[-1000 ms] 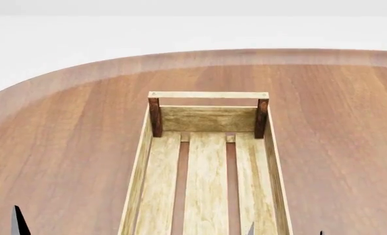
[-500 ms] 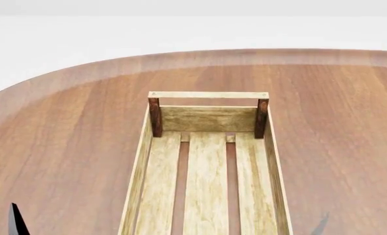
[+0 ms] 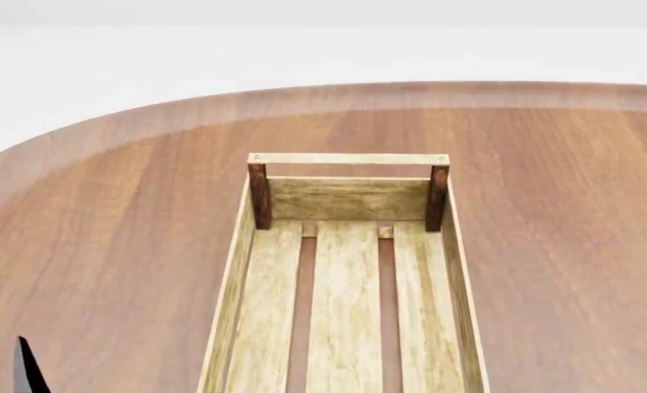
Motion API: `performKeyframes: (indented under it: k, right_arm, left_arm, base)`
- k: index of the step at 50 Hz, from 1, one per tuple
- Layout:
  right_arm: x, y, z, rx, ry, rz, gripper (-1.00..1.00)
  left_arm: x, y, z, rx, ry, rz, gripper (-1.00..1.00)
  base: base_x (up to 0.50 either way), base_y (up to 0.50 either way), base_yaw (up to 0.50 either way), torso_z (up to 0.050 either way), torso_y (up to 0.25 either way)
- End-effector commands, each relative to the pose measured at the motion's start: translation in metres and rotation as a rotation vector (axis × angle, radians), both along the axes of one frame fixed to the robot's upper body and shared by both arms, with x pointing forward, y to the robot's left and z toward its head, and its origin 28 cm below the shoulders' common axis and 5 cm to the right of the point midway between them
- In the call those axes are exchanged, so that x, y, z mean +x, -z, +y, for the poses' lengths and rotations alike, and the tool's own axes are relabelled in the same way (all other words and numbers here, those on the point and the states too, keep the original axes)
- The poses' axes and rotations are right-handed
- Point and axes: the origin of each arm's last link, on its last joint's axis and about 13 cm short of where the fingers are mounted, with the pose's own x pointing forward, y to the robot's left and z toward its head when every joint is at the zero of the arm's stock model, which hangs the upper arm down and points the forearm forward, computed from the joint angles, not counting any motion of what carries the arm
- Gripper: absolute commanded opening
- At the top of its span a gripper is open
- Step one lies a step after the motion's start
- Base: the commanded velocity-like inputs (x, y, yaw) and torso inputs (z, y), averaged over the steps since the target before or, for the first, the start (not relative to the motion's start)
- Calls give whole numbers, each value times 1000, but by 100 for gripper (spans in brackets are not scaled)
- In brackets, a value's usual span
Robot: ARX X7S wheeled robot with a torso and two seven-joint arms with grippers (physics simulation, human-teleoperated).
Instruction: Pick up the cream cheese and put it in the tray.
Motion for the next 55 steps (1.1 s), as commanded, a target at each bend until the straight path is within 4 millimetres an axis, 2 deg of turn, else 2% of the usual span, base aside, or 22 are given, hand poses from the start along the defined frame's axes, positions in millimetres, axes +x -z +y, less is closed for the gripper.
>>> performKeyframes:
  k: [1,11,38,55]
  right_arm:
    - [2,5,-3,44,56,117,100]
    - [3,11,-7,99,161,161,100]
    - [-3,27,-28,248,285,244,100]
    - [-9,22,-34,250,282,294,100]
  left_arm:
    - [0,-1,1,-5,-5,10,100]
    - [1,-1,3,-12,-3,31,100]
    - [4,1,5,-20,4,45,100]
    - [4,1,5,-24,5,42,100]
  base:
    - [0,0,0,0,0]
    - [0,0,0,0,0]
    - [0,0,0,0,0]
    - [0,0,0,0,0]
